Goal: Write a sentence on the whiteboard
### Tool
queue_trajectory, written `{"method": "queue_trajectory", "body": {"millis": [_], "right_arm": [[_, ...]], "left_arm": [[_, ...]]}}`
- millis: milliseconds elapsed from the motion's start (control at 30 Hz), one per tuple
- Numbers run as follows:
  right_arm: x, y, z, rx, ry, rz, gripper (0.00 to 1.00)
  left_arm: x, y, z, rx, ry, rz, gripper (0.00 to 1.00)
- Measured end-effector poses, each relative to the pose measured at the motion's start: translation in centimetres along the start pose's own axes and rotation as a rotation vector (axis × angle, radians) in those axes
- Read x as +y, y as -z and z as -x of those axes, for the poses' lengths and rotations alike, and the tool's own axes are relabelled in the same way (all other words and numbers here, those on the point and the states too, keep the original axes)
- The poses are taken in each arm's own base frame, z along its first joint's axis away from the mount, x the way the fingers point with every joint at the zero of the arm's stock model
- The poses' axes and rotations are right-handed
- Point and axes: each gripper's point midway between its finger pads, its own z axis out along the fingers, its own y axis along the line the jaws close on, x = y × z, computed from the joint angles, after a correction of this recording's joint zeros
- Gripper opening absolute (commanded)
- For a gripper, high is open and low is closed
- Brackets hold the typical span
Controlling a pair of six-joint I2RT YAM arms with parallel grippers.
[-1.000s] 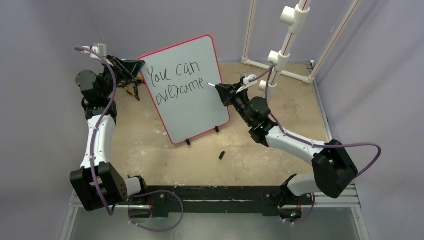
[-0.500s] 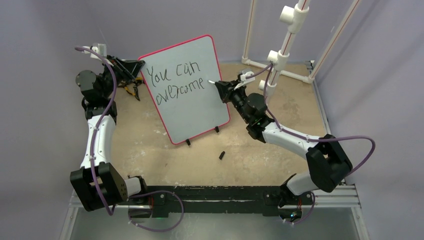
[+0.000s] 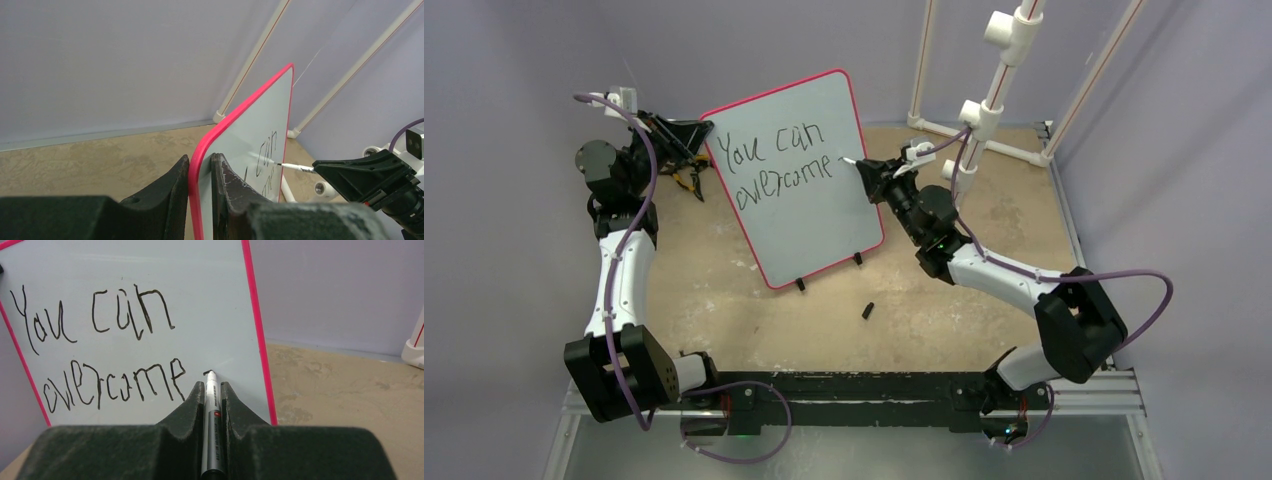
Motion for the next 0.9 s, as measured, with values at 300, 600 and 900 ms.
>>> {"method": "queue_trajectory", "body": {"millis": [300,600,900], "right_arm": [[-0.3,0.0,0.3,-0.008,0.000,-0.004,0.00],[-0.2,0.2,1.8,-0.053,0.014,0.010,0.00],[0.2,-0.1,1.7,-0.047,0.015,0.034,0.00]], "left_arm": [[0.0,0.0,0.0,0.001,0.001,0.000,0.17],[0.0,0.0,0.0,0.001,0.001,-0.001,0.17],[0.0,0.0,0.0,0.001,0.001,-0.001,0.17]]}}
